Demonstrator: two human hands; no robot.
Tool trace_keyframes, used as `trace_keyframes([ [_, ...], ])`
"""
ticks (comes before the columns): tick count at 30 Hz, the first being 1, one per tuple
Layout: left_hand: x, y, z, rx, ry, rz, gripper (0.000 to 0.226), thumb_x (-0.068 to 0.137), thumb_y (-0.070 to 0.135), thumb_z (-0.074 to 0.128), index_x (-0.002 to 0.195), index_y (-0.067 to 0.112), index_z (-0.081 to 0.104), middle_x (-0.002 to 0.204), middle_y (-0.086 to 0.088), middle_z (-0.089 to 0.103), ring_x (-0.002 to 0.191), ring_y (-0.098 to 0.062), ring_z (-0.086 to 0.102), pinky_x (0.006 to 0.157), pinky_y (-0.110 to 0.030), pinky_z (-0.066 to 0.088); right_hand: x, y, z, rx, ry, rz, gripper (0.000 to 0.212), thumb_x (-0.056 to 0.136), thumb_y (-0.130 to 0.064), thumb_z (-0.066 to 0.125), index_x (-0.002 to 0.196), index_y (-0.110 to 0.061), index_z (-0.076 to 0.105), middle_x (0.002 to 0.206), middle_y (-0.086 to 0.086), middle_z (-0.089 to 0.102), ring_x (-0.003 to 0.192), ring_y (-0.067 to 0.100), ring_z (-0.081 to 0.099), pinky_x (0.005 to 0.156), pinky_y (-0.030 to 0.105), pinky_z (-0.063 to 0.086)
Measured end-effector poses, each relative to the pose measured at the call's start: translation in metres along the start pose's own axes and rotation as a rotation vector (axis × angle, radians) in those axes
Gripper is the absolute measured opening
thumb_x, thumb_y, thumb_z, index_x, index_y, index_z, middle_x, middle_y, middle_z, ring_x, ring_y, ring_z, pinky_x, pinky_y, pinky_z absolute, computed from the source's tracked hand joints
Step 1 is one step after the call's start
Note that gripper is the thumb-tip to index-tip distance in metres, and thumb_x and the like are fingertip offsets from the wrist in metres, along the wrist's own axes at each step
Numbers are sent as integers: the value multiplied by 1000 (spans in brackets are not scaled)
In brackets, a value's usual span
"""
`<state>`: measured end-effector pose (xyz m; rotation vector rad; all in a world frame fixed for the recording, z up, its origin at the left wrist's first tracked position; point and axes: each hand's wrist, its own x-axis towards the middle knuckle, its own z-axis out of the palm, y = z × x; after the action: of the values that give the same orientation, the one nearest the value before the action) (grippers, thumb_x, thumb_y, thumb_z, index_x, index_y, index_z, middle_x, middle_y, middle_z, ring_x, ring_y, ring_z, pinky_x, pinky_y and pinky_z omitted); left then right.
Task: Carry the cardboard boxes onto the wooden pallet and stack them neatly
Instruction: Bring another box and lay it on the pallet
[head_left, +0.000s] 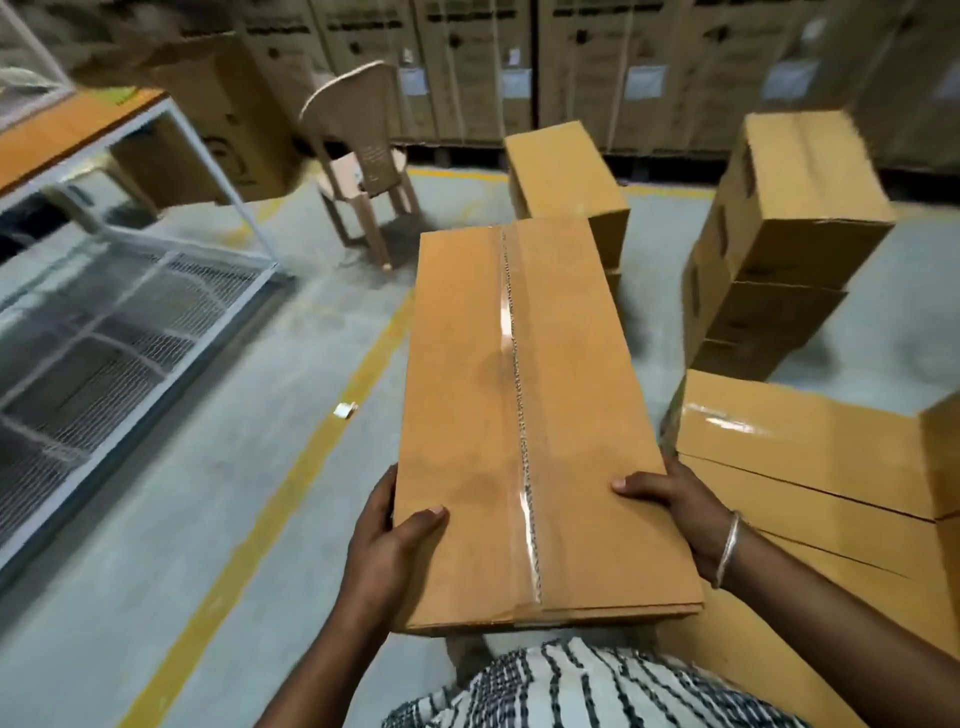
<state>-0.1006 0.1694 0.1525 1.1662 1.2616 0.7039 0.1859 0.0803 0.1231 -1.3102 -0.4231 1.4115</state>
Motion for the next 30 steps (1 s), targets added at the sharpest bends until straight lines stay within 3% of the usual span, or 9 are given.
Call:
trace_keyframes([
  [3, 63, 31, -11, -16, -106, 34, 52, 77, 13, 73, 124, 32, 60, 112, 8, 72, 100, -16, 70, 79, -33, 52, 26, -18, 23, 28, 88, -71, 89, 41, -33, 94, 122, -19, 59, 113, 20, 69, 96, 42, 68, 78, 49, 56],
  [5, 105, 52, -12, 18, -200, 68, 55, 72, 19, 71, 124, 30, 60, 114, 7, 72, 101, -16, 69, 80, -34, 51, 42, -29, 32, 49, 166, -105, 101, 35, -46, 96, 125, -22, 58, 114, 16, 70, 99, 40, 69, 79, 49, 57],
  [9, 173, 89, 10, 83, -372, 126, 58, 70, 22, 68, 127, 28, 59, 115, 9, 71, 101, -11, 69, 77, -28, 50, 64, -45, 30, 100, 319, -176, 106, 30, -46, 97, 126, -22, 57, 113, 13, 71, 100, 38, 69, 88, 58, 54],
  [11, 205, 100, 28, 142, -449, 128, 59, 71, 23, 68, 129, 30, 58, 117, 9, 70, 102, -13, 68, 80, -32, 51, 74, -51, 22, 127, 388, -197, 105, 29, -43, 97, 124, -21, 58, 111, 12, 72, 98, 38, 70, 88, 57, 54],
  [15, 272, 120, 92, 246, -601, 112, 61, 71, 24, 70, 130, 34, 56, 119, 4, 69, 105, -21, 68, 88, -44, 54, 102, -66, -15, 192, 531, -210, 100, 28, -42, 95, 119, -22, 60, 105, 10, 74, 94, 36, 71, 83, 52, 57],
  [20, 345, 146, 193, 323, -688, 62, 69, 67, 23, 73, 133, 34, 54, 121, 7, 68, 104, -19, 68, 87, -40, 54, 149, -89, -84, 269, 610, -216, 88, 37, -40, 91, 118, -24, 60, 104, 7, 75, 92, 32, 72, 82, 50, 58],
  [23, 372, 162, 257, 358, -732, 54, 68, 69, 15, 76, 132, 31, 55, 120, 5, 69, 102, -17, 68, 79, -32, 54, 170, -110, -130, 311, 668, -208, 101, 30, -49, 96, 122, -25, 60, 107, 8, 74, 94, 33, 72, 81, 51, 58],
  [26, 395, 175, 323, 441, -814, 36, 69, 65, 16, 78, 129, 30, 57, 119, 3, 70, 103, -20, 68, 79, -35, 55, 181, -124, -173, 356, 732, -201, 105, 28, -52, 96, 122, -24, 60, 107, 6, 74, 94, 31, 72, 78, 45, 57],
  [30, 418, 182, 406, 571, -962, 0, 58, 79, 2, 76, 124, 33, 57, 114, 6, 69, 96, -16, 70, 74, -32, 58, 184, -117, -208, 447, 889, -208, 89, 42, -50, 91, 120, -22, 61, 103, 1, 76, 91, 23, 73, 74, 37, 58],
])
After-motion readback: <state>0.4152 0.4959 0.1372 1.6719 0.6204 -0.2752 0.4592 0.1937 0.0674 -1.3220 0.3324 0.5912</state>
